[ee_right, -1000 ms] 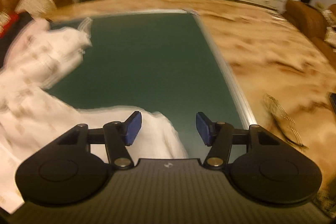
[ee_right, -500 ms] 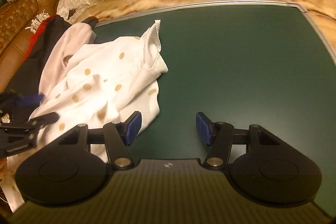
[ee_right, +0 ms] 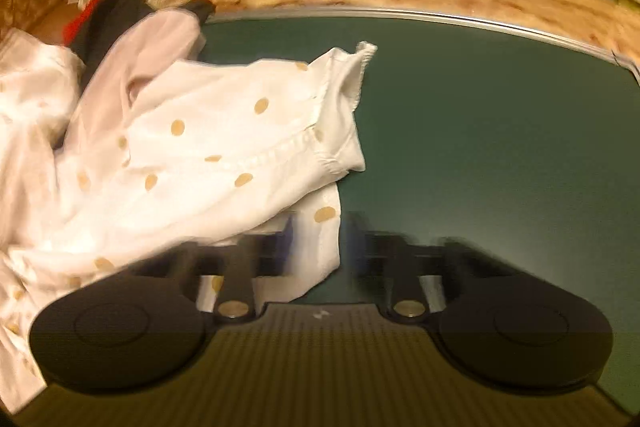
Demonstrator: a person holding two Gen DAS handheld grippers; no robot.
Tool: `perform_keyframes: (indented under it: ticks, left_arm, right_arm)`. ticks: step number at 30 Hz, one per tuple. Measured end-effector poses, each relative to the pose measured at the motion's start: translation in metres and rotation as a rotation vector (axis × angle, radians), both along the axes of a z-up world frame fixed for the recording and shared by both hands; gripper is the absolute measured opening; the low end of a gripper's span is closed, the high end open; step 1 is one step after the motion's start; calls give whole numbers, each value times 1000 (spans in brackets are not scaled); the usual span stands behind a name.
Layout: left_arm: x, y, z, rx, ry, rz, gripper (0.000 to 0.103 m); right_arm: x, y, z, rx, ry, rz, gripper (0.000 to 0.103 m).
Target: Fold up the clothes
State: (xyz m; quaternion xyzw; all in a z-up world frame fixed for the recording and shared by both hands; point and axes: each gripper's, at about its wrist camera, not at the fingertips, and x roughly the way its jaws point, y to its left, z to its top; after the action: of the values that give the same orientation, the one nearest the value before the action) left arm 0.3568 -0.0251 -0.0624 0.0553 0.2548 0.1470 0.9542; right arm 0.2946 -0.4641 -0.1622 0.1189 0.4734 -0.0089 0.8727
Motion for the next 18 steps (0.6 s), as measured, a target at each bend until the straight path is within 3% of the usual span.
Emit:
perform_keyframes:
  ticks: [1, 3, 5, 9, 13, 15, 18]
  left_arm:
    - [-1, 8, -3, -11, 25, 38, 15]
    - [-12, 8, -12, -37, 39, -38, 21]
    - [-23, -9, -20, -26, 39, -125, 45]
    - [-37, -66, -30, -75, 54, -395, 57]
    - [-38, -137, -38, -1, 88, -654, 81]
    - [-35, -171, -48, 70, 90, -779, 83]
    - [-20, -209, -52, 117, 120, -889, 83]
  right_arm:
    - [3, 0, 1, 3, 9, 7, 5]
    - [9, -2, 6, -21, 6, 10, 4]
    - [15, -10, 21, -65, -28, -26, 3]
    - [29, -38, 60, -115, -117, -132, 2]
    - [44, -56, 93, -243, -174, -217, 2]
    - [51, -68, 97, -228, -158, -237, 2]
    - [46, -88, 83, -63, -92, -252, 7]
